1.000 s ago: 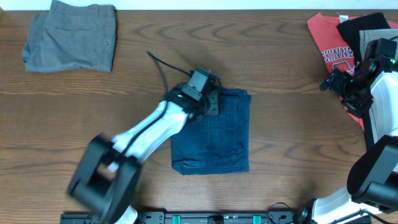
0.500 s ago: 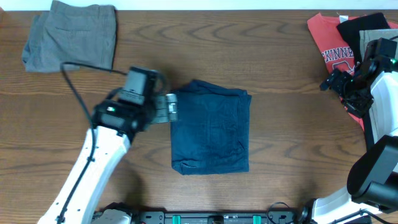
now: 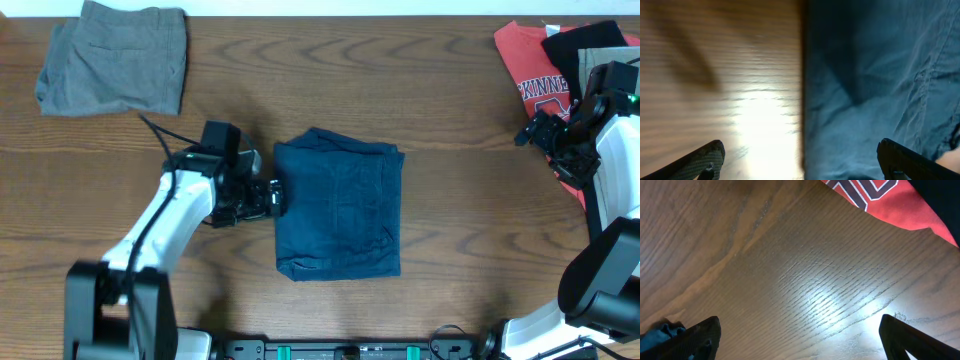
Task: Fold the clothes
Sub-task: 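Grasp the left edge of the folded navy shorts with the left gripper, then lift and carry the navy shorts up-left toward the grey pants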
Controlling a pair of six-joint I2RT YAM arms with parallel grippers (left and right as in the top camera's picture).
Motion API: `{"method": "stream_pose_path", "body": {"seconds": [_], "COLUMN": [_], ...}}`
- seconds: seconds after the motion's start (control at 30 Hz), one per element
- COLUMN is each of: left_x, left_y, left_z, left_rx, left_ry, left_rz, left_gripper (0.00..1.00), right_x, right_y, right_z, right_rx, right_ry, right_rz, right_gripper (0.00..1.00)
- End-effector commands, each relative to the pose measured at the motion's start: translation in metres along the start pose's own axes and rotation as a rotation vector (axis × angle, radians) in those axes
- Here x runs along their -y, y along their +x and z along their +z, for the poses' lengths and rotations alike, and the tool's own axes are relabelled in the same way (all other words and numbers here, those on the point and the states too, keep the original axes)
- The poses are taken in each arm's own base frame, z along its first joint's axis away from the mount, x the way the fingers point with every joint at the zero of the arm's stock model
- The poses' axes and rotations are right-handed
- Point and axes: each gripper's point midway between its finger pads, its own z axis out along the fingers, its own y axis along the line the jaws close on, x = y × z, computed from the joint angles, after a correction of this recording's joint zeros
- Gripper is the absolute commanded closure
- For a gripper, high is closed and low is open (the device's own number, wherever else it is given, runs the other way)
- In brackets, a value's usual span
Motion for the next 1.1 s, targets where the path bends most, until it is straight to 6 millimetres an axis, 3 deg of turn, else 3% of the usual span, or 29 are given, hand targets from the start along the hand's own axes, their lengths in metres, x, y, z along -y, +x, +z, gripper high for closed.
{"method": "stream_pose_path", "body": {"seconds": [0.0,0.2,0.67,0.93,1.03,1.07], "left_x": [0.014,0.016,0.043,0.046,0.042,0.038], "left_y": [0.011,0.020,0.016,0.011,0.004,0.000], "left_z": [0.017,0.032,0.044,0.045,0.042,0.040], "left_rx": [-0.095,-0.174,-0.139,-0.120,-0.101,-0.091], "left_ry": [0.121,0.158,0.168,0.170,0.126,0.092], "left_rz": [0.008,-0.022,0.064,0.071,0.075,0.076], "left_gripper": [0.02,0.00,0.25,0.64,0.91,0.94], "right_x": [-0.001,-0.001,-0.001,-0.001,-0.001,-0.001], "right_y": [-0.001,-0.001,-0.001,-0.001,-0.001,-0.001], "right_z": [0.000,0.000,0.000,0.000,0.000,0.000], "right_rx": [0.001,0.001,0.001,0.001,0.001,0.001], "right_ry": [-0.003,-0.003,-0.003,-0.003,-0.003,-0.003], "right_rz": [-0.010,-0.010,-0.010,-0.010,-0.010,-0.010], "right_gripper": [0.01,0.01,0.01,0.01,0.01,0.02]}}
